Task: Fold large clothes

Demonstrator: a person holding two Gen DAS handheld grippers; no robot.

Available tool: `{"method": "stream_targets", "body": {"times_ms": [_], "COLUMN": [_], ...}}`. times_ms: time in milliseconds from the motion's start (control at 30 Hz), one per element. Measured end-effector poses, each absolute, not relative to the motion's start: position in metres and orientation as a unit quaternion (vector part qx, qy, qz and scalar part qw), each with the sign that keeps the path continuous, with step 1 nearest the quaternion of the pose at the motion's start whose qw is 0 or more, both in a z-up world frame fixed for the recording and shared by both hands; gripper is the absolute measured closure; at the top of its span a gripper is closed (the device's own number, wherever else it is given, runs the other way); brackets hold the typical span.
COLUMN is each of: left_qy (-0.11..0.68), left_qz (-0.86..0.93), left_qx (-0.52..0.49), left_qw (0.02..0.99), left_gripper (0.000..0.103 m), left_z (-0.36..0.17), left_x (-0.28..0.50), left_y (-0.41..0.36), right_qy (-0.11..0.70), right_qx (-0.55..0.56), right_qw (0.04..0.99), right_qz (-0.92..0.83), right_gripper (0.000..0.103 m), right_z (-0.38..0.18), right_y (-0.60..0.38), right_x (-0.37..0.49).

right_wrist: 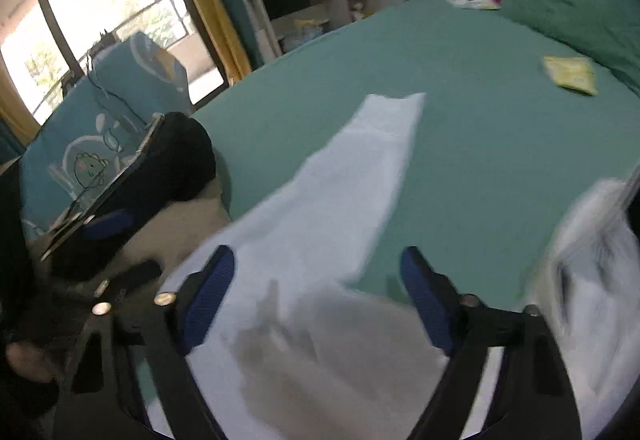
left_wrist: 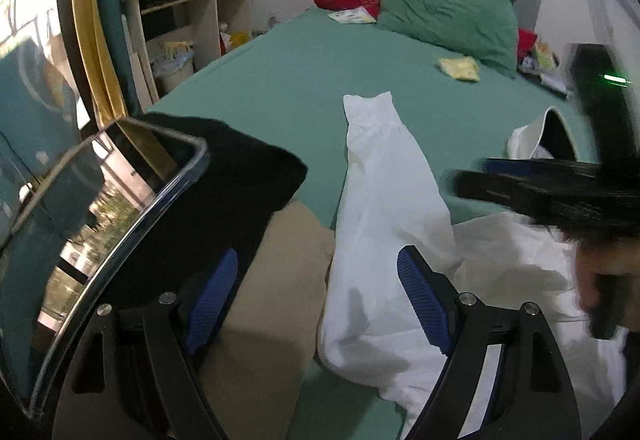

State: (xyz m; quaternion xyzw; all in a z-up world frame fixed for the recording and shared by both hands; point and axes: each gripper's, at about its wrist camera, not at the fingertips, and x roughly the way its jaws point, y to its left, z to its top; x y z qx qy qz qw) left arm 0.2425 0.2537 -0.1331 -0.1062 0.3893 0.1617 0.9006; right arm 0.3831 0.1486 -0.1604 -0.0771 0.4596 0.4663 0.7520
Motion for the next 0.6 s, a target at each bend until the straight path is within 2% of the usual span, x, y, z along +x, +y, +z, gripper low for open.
{"method": "stream_targets", "body": {"times_ms": [67,167,233,267,300,333,433,600], "left_qy": [0.392,0.393,0.396,0.395,0.395,0.395,0.394,0.392], "left_qz": [0.159,0.159,0.158,0.157,0.156,0.155,0.155,0.149], "left_qx": [-0.096,-0.080,-0.081,-0.084,-0.086,-0.088,-0.100,-0.114], "left_qw": [0.901,0.902,0.901,0.901,0.901,0.901,0.900,0.901], "left_gripper": [0.018,0.018,0.018,0.018,0.018,0.018,0.018,0.018], "left_z": [-0.135,-0.137,-0.138,-0.138,-0.137,-0.136,-0.134,-0.129], "left_x": [0.241,0.241,0.242,0.242,0.242,0.241,0.241,0.244], "left_y": [0.253,0.247,0.246,0.247,0.248,0.249,0.251,0.250], "right_qy": [0.476,0.501,0.510,0.504,0.498,0.501,0.475,0.427], "right_qx": [-0.076,-0.073,-0.082,-0.086,-0.093,-0.090,-0.093,-0.095], "right_qw": [0.741,0.727,0.722,0.727,0.732,0.731,0.750,0.787], "right_qz": [0.467,0.464,0.461,0.458,0.456,0.456,0.451,0.435], "right_gripper": [0.050,0.050,0.056,0.071,0.099,0.102,0.102,0.102], "right_z": [-0.176,-0.196,-0.208,-0.209,-0.208,-0.206,-0.187,-0.127], "right_y": [0.174,0.203,0.216,0.218,0.217,0.215,0.190,0.111], "right_x": [0.391,0.398,0.397,0.396,0.395,0.395,0.389,0.365]}}
